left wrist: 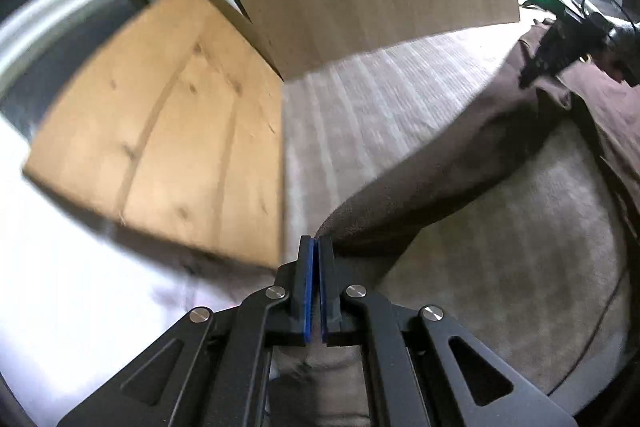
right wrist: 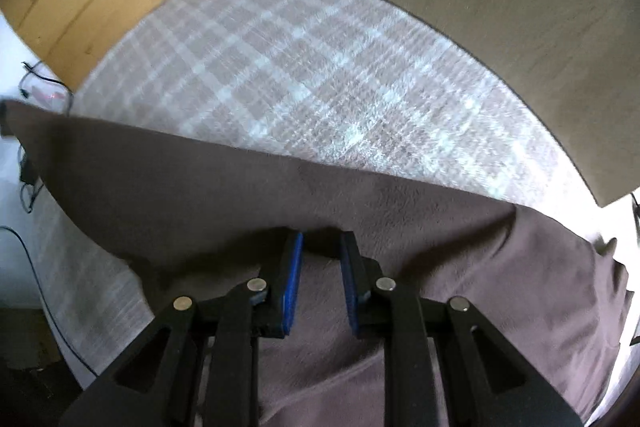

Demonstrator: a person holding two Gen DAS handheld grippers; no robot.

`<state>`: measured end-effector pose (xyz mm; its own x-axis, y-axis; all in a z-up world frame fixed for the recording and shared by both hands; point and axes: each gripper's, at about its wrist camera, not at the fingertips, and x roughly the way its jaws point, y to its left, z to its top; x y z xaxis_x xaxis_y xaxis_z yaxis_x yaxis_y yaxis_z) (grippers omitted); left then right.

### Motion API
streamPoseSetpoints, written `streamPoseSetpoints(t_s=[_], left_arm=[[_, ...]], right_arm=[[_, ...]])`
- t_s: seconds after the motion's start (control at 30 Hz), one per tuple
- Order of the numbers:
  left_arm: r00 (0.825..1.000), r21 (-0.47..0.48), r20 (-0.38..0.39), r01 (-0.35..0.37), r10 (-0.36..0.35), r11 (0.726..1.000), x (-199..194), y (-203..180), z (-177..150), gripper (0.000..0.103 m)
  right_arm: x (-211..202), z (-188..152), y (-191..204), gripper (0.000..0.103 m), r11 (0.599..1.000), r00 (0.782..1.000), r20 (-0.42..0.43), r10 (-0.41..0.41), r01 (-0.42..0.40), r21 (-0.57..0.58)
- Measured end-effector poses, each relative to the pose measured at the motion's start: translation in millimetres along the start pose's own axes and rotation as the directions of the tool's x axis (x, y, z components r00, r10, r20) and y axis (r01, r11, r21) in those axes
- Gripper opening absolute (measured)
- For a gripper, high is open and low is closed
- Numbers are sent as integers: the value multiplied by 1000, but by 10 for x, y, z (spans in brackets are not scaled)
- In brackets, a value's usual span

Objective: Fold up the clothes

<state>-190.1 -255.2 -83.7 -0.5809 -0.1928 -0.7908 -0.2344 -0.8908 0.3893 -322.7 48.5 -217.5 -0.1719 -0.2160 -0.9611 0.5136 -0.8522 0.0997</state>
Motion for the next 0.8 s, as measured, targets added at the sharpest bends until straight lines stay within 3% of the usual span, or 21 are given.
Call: streamPoseSetpoints(t_s=[0.07,0.2,0.23,0.3,0.4,0.57,0.7,0.8], left_arm=[[1000,25,-12,-24,24,999,56,1,12,2],[998,-9,-26,54,-54,998,35,-8,-63,2],[997,-19,-29,75,-76,997,27,-10,-84,2],[992,-39,-35,117,-118,992,10,-16,-126,2],[981,-68,-42,184,-187,981,-35,-51,-213,2],[958,-62,-72,273,-277,960,-286,-386,-503,2],[933,-53,-80,347,-351,936,-400,-690,-684,2],[916,-28,-76,394,-395,919,-427,-889,-774,2]], right_arm=[[-76,-3,2,19,1000,1000,28,-4,3,18],[-419,-217,54,18,998,995,95,44,-47,32],[-465,-298,75,14,998,995,93,47,-50,32],[-433,-468,111,10,996,996,53,72,-75,47],[-132,-634,120,8,997,998,-32,45,-43,61],[-269,-494,96,11,988,1000,1,11,-11,154],[-347,-196,274,26,947,982,79,172,-187,260],[-127,-13,470,26,913,980,31,199,-197,358]])
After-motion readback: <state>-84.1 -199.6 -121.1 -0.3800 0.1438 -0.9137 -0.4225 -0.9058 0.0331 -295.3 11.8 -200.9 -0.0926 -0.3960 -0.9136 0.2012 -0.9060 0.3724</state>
